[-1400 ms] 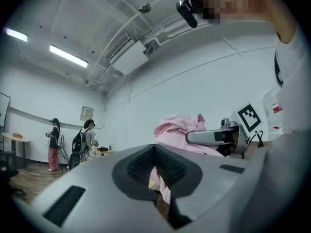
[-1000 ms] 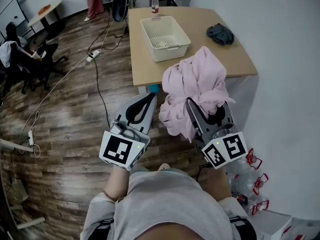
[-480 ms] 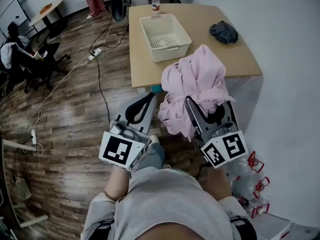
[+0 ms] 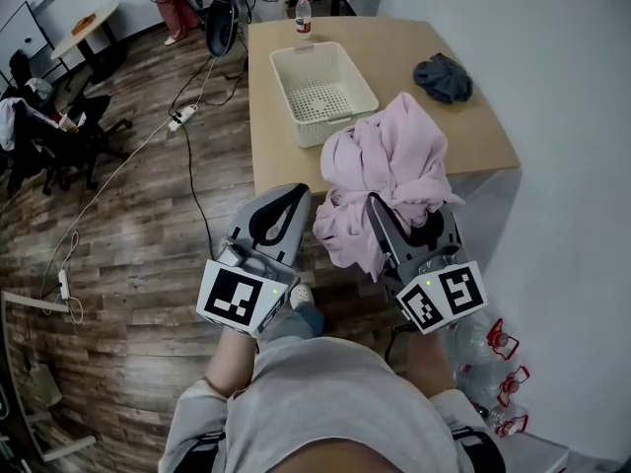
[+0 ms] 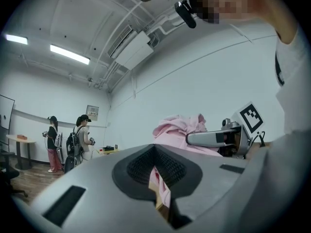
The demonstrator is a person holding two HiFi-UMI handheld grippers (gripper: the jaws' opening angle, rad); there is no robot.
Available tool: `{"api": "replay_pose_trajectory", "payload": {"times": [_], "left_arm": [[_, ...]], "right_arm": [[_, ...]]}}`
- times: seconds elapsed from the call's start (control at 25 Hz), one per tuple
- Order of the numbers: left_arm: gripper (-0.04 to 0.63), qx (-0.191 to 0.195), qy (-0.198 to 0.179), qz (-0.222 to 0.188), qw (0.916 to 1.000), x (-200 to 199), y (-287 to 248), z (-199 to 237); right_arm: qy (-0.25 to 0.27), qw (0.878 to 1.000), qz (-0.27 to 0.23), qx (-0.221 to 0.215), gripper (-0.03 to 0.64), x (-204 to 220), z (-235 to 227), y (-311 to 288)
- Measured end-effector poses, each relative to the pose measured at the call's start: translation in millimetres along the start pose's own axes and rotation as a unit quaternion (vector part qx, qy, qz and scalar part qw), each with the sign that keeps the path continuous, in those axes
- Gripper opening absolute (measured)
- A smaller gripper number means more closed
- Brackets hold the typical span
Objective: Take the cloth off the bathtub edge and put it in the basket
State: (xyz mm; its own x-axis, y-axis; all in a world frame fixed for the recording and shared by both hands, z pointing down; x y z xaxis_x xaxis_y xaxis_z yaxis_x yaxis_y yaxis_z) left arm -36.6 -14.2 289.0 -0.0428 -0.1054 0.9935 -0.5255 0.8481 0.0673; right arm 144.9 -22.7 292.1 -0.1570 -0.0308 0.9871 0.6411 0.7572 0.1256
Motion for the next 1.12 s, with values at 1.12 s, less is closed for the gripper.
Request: {"api": "replay_pose_trajectory", "payload": {"times": [1.12], "left_arm": [[-0.003, 0.023, -0.005, -0.016, 0.9996, 18.1, -94.2, 100.9]], "right_arm": [[0.007, 1.000, -0.019, 0.009, 0.275, 8.7, -51.9, -121.1]]}}
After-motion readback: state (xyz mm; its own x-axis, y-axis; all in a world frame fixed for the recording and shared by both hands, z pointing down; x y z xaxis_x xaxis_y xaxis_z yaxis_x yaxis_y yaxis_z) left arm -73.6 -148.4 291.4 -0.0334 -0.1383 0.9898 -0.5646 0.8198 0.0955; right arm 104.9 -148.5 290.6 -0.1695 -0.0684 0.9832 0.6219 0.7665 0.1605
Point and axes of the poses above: the fingertips, and each gripper's own axes: y backward along the fingers, z to its left, x out of its underside, the point moved 6 cm from there along y, backward along the fingers, and after that the axes turned 5 degrees about -x, right-handed, at the moved point
